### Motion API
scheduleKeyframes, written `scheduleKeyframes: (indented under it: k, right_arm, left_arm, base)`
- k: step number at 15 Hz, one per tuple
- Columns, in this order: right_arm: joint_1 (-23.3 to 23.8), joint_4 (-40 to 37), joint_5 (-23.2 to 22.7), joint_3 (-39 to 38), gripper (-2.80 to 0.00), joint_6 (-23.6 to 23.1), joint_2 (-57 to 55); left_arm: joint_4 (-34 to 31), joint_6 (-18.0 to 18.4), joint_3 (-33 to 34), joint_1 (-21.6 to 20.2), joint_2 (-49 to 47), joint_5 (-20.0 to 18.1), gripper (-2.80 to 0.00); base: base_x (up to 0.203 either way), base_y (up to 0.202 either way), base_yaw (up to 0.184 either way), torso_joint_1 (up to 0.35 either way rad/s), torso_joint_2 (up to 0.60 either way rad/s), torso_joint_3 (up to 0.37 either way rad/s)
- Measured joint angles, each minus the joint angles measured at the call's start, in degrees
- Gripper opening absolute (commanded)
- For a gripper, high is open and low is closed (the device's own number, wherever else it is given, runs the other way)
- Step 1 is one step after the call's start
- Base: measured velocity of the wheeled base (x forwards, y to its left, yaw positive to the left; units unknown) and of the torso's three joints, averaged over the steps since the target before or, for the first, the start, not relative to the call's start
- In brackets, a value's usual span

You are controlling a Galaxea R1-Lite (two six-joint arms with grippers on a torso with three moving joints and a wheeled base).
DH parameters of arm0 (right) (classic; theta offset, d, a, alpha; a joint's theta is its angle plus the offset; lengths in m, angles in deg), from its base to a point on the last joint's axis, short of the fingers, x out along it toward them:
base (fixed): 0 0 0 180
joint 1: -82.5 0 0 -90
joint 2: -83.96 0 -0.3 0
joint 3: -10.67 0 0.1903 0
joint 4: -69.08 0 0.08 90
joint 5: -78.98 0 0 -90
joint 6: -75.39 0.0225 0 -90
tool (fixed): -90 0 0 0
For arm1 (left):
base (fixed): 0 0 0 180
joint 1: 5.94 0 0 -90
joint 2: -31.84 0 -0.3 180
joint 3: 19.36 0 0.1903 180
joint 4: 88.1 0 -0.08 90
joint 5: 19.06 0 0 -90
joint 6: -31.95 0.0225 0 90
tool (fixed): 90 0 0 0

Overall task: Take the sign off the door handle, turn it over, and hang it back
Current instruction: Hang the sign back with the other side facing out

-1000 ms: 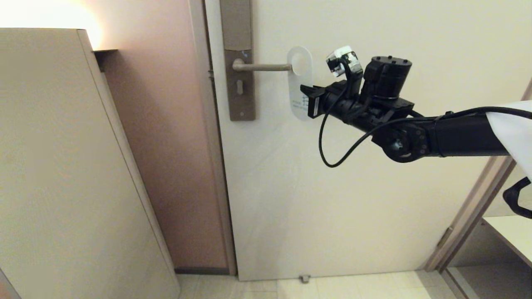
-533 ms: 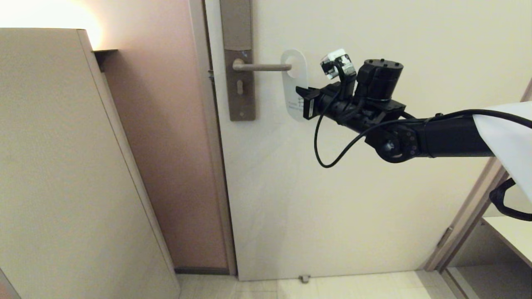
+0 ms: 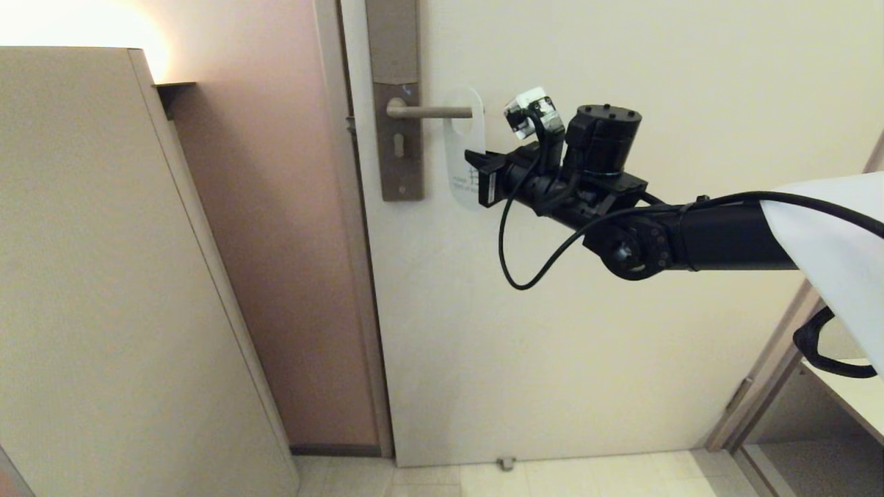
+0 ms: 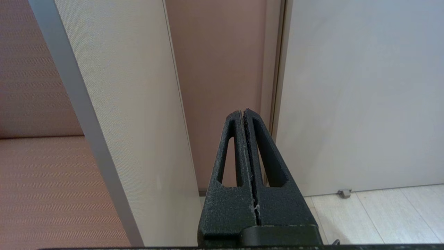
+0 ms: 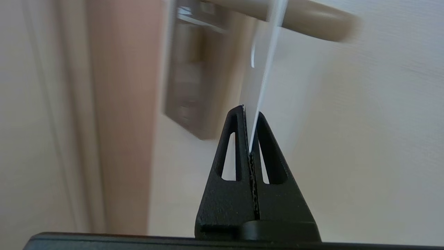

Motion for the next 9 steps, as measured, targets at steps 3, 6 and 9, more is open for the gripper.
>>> scheduleKeyframes:
  k: [3, 6, 9]
  right_arm:
    - [-1.75, 0.10, 0.00, 1.45, -2.80, 0.15, -0.44]
    - [-2.77, 0.07, 0.00, 2.46, -2.80, 0.07, -1.04]
    - [-3.23, 0.09, 0.00, 2.65, -2.80, 0.15, -1.59]
  left_arm:
    - [0.00, -0.02, 0.00, -0.02, 0.00, 0.00, -2.80]
    - [0.00, -0.02, 0.00, -0.02, 0.00, 0.02, -2.80]
    - [0.00, -0.03, 0.00, -0.02, 0.00, 0.00, -2.80]
  base:
    - [0.000, 0.000, 0.000, 0.000, 0.00, 0.000]
    - [0.000, 0.000, 0.000, 0.000, 0.00, 0.000]
    - [0.000, 0.000, 0.000, 0.000, 0.00, 0.000]
